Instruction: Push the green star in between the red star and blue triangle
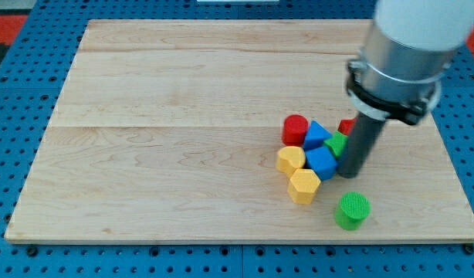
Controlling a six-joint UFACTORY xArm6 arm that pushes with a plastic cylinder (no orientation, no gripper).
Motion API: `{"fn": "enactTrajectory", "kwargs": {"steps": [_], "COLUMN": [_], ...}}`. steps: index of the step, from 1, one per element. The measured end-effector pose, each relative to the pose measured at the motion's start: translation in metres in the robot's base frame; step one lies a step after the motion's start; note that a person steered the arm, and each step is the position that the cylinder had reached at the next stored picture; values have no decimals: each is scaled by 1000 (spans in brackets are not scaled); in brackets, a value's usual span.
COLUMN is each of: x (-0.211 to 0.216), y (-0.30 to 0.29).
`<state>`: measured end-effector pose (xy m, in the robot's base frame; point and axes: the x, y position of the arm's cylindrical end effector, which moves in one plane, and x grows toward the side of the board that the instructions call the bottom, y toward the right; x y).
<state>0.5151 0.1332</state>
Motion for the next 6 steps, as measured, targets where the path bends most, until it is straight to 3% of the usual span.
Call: {"fn": "enactTrajectory", "kwargs": {"steps": [6], "x": [-40], "y": [-15]}}
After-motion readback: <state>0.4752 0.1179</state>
